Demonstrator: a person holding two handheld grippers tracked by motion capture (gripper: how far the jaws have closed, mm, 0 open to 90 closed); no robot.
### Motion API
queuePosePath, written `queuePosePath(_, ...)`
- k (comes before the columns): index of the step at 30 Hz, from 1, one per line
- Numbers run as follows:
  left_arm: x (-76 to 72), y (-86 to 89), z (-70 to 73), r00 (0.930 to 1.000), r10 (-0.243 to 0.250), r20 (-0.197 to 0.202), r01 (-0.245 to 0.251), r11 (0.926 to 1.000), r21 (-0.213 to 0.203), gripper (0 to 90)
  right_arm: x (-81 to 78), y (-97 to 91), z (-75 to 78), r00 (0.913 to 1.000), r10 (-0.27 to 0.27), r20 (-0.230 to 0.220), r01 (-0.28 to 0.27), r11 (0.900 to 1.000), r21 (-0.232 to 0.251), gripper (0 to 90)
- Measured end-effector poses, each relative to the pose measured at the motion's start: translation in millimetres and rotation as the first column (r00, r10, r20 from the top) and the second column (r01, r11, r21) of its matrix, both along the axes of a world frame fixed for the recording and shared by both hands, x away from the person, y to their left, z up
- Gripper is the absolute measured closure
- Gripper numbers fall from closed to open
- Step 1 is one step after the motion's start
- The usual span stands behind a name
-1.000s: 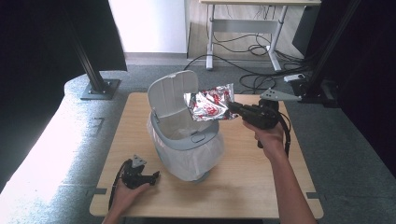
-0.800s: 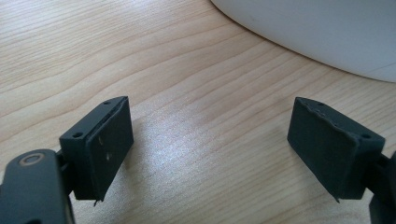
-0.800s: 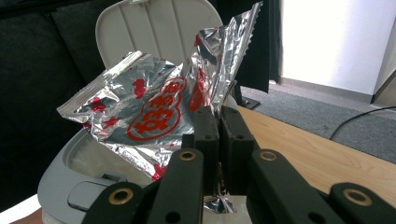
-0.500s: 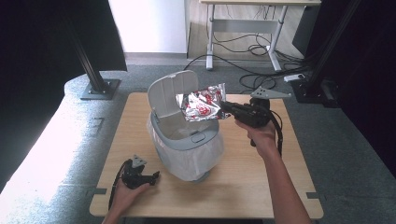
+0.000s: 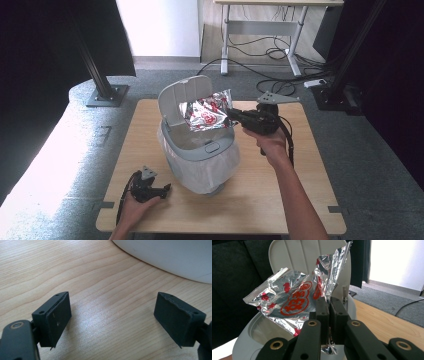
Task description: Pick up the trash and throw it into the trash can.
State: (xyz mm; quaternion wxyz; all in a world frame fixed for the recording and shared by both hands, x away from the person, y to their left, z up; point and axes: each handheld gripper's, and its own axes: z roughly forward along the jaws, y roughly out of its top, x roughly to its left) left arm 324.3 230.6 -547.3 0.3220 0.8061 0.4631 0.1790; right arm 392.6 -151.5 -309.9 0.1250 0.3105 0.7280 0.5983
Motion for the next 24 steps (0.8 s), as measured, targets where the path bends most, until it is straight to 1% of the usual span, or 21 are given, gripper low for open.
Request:
queuePosePath(14,-0.4,-0.1,0.0,1.0000,-0.003,0.000,0.003,1.0000,0.000,14.2,5.1,17.1,-0.1,0.9996,0.029,-0.006,-0.029,0.9995,-0.007,85.7)
queuePosePath(24,-0.6,-0.2,0.0,1.0000,-0.004,0.000,0.004,1.0000,0.000,14.2,8.5,23.7,-1.7,0.9991,0.039,-0.014,-0.039,0.9992,-0.008,85.4)
